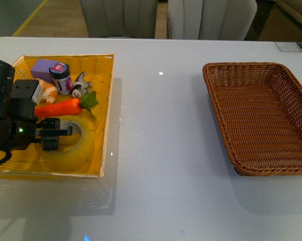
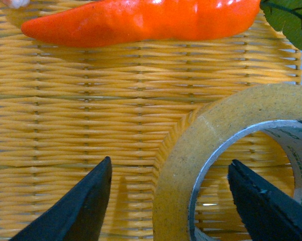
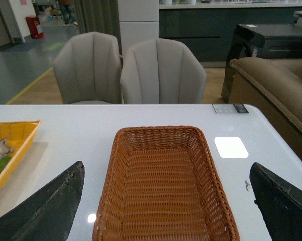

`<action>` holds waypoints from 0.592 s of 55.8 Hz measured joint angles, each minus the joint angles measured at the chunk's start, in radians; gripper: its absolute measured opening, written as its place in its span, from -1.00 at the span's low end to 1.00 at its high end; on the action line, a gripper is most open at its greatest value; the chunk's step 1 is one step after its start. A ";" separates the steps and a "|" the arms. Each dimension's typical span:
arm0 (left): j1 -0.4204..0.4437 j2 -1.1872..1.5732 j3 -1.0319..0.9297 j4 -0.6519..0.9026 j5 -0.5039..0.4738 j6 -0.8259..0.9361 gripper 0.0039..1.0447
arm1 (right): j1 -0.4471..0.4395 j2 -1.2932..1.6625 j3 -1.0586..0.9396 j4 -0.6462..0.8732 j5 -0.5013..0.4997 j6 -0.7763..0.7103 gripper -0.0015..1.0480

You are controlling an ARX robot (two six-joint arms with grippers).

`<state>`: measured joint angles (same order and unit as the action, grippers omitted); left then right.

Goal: Move tape to another basket

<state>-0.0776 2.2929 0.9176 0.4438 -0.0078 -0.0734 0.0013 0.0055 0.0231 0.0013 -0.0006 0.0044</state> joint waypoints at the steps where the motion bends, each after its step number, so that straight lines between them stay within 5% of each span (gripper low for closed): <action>1: -0.002 0.000 0.000 -0.002 0.000 -0.002 -0.18 | 0.000 0.000 0.000 0.000 0.000 0.000 0.83; 12: -0.007 -0.006 0.000 -0.020 -0.003 -0.017 -0.68 | 0.000 0.000 0.000 0.000 0.000 0.000 0.83; 33: 0.009 -0.264 -0.082 -0.066 0.083 -0.124 -0.71 | 0.000 0.000 0.000 0.000 0.000 0.000 0.83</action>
<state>-0.0685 2.0285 0.8360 0.3782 0.0750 -0.1970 0.0013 0.0055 0.0231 0.0013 -0.0002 0.0044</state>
